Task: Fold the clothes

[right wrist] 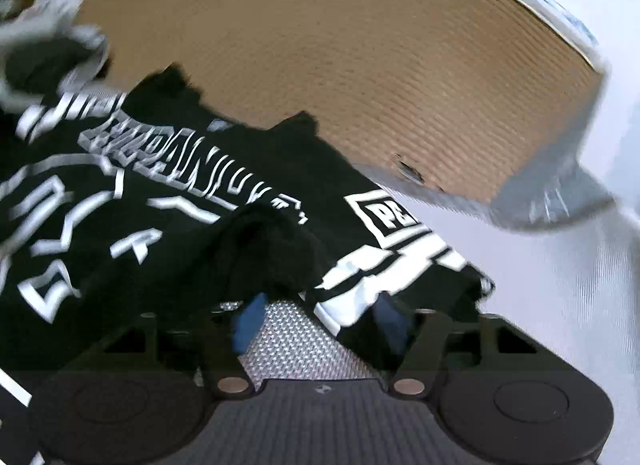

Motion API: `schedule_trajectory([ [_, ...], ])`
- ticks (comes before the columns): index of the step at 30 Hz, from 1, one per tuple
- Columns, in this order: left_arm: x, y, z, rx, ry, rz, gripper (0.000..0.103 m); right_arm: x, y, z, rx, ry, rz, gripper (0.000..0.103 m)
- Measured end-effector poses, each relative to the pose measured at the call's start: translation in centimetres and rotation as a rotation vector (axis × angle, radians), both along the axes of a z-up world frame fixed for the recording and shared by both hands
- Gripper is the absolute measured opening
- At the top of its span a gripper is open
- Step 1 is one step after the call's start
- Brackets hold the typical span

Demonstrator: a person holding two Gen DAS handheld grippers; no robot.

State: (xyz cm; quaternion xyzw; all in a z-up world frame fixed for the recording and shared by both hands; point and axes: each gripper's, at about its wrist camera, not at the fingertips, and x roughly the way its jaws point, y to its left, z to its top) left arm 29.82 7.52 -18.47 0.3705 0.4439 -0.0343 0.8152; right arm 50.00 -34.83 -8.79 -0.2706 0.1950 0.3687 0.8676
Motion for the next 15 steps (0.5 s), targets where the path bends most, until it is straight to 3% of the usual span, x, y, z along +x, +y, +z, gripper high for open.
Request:
schedule_trajectory([
  [2,-0.2,0.6,0.1,-0.014,-0.018,0.026,0.056,0.3,0.7,-0.6,-0.053,-0.011,0.020,0.044],
  [4,-0.5,1.0,-0.1,0.004,-0.033,0.040,0.052,0.5,1.3,-1.2,-0.114,-0.032,0.029,0.030],
  [7,-1.0,1.6,-0.2,0.004,-0.036,0.062,0.038,0.8,1.5,-1.6,-0.164,-0.055,0.026,0.015],
  [9,-1.3,2.0,-0.4,-0.029,-0.010,0.065,0.016,1.1,1.4,-1.5,-0.192,-0.069,0.046,0.011],
  [15,-1.7,2.5,-1.2,-0.033,-0.032,0.083,0.014,2.5,0.5,0.1,-0.281,-0.095,0.053,0.009],
])
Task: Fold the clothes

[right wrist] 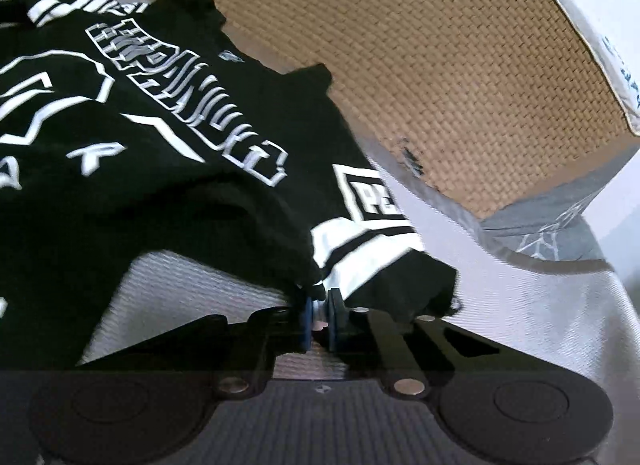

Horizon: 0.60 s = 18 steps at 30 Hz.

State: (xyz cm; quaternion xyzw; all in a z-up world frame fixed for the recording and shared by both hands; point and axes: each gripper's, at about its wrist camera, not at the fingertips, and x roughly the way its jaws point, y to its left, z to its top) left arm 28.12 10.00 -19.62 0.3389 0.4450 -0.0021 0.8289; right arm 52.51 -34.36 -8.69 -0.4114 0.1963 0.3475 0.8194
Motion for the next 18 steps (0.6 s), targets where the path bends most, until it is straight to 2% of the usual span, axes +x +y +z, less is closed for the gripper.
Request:
schedule_trajectory([
  [4,0.0,0.7,-0.3,0.026,-0.014,0.032,0.015,1.0,-0.5,1.1,-0.036,-0.015,-0.005,0.011],
  [9,-0.3,2.1,-0.1,-0.002,-0.018,0.063,0.019,1.3,-1.3,0.9,-0.083,0.070,-0.003,0.014],
  [11,-0.7,2.3,-0.2,-0.004,-0.010,0.060,0.021,1.2,-2.3,1.1,-0.084,0.089,0.001,0.022],
  [14,-1.5,3.3,-0.1,-0.070,-0.029,0.059,0.021,1.2,-4.6,2.5,-0.011,0.139,-0.004,0.025],
  [17,-2.0,4.6,-0.2,-0.166,-0.077,0.096,0.022,1.5,-6.5,4.4,0.137,0.190,-0.037,0.027],
  [18,-2.3,4.5,-0.4,-0.170,-0.099,0.093,0.022,1.7,-7.0,4.9,0.184,0.207,-0.048,0.027],
])
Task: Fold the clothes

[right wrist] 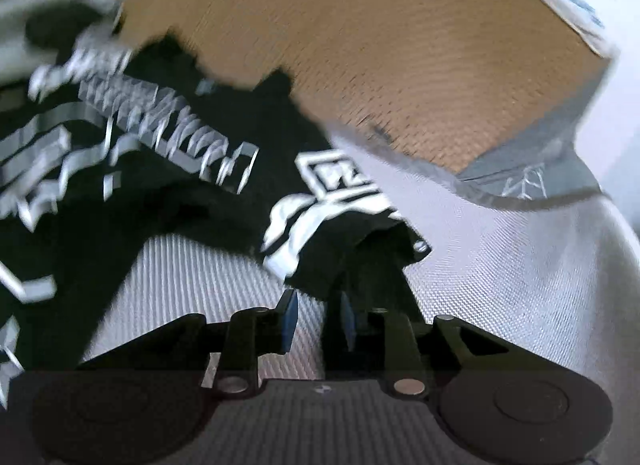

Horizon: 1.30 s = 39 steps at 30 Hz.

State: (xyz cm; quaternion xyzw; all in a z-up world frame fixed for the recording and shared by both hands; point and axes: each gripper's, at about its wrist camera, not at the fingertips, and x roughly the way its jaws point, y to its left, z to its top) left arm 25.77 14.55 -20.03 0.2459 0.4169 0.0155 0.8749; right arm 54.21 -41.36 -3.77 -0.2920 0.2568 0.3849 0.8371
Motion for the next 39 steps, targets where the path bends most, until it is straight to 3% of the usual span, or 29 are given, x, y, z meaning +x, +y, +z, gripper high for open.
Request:
schedule_trajectory([
  [6,-2.2,-1.0,-2.2,0.071,-0.174,-0.035,0.021,1.8,3.5,2.0,0.157,0.036,-0.050,0.029],
  [10,-3.0,-0.8,-3.1,0.041,-0.283,0.003,0.021,3.2,8.5,2.1,0.186,0.055,-0.035,0.039],
  [13,-2.9,-0.8,-3.1,0.055,-0.300,-0.003,0.021,4.7,12.0,1.5,0.195,0.066,-0.046,0.051],
  [21,-3.3,0.8,-2.9,-0.073,-0.327,0.017,0.022,10.3,18.8,-1.4,0.178,0.115,-0.145,0.052],
  [24,-3.3,0.5,-3.2,-0.054,-0.340,0.015,0.022,12.6,19.8,-2.5,0.200,0.151,-0.211,0.053],
  [28,-3.5,0.4,-3.3,-0.043,-0.350,0.015,0.022,14.0,20.5,-2.9,0.183,0.157,-0.203,0.053],
  [29,-3.5,0.6,-3.2,-0.052,-0.350,0.016,0.022,14.3,20.8,-3.0,0.176,0.161,-0.198,0.051],
  [31,-3.6,0.8,-3.1,-0.069,-0.350,0.019,0.022,15.1,20.9,-3.2,0.180,0.192,-0.204,0.030],
  [34,-3.6,0.9,-3.1,-0.074,-0.353,0.020,0.022,15.4,21.1,-3.1,0.187,0.178,-0.208,0.015],
  [38,-3.6,0.7,-3.2,-0.057,-0.358,0.019,0.022,15.9,21.5,-2.8,0.192,0.127,-0.221,0.009],
  [39,-3.6,0.7,-3.2,-0.054,-0.360,0.019,0.022,16.0,21.5,-2.7,0.195,0.113,-0.224,0.002],
])
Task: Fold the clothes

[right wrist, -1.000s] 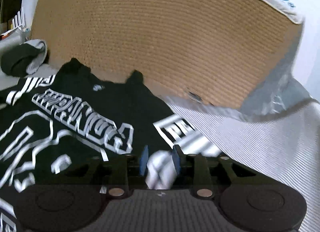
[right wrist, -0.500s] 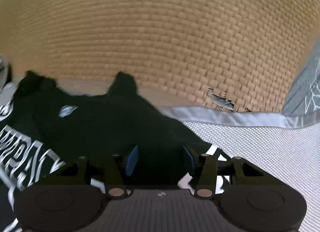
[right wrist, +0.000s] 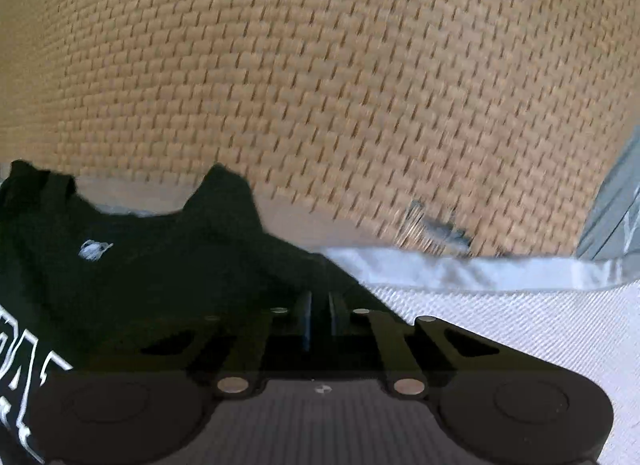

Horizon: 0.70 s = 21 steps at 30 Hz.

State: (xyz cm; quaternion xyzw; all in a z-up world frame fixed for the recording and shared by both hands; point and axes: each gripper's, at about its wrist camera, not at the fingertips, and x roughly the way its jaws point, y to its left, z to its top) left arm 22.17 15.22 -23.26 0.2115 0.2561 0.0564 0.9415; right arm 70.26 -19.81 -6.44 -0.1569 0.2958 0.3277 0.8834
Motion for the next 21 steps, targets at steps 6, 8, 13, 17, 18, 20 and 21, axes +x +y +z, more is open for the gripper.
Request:
schedule_trajectory([
  [6,-0.1,-0.3,-0.3,0.029,-0.014,0.007,0.022,1.4,0.9,0.5,-0.009,-0.033,-0.002,0.002],
  [8,0.0,-0.2,-0.3,0.025,-0.015,0.011,0.022,1.6,1.0,0.3,-0.010,-0.040,-0.005,0.002],
  [13,-0.1,0.0,-0.4,0.019,-0.018,0.017,0.022,1.3,-0.1,0.4,0.063,-0.034,-0.026,0.007],
  [17,0.0,0.0,-0.4,0.020,-0.022,0.016,0.022,-0.3,-3.5,2.7,0.232,-0.017,-0.064,0.028],
  [18,0.1,-0.1,-0.3,0.021,-0.022,0.016,0.022,-0.8,-4.5,3.4,0.278,-0.006,-0.075,0.034],
  [20,0.1,-0.1,-0.3,0.024,-0.020,0.020,0.022,-2.4,-6.6,4.5,0.333,0.015,-0.046,0.037],
  [21,0.1,-0.1,-0.3,0.027,-0.019,0.021,0.022,-3.3,-7.5,5.0,0.348,0.023,-0.025,0.039],
])
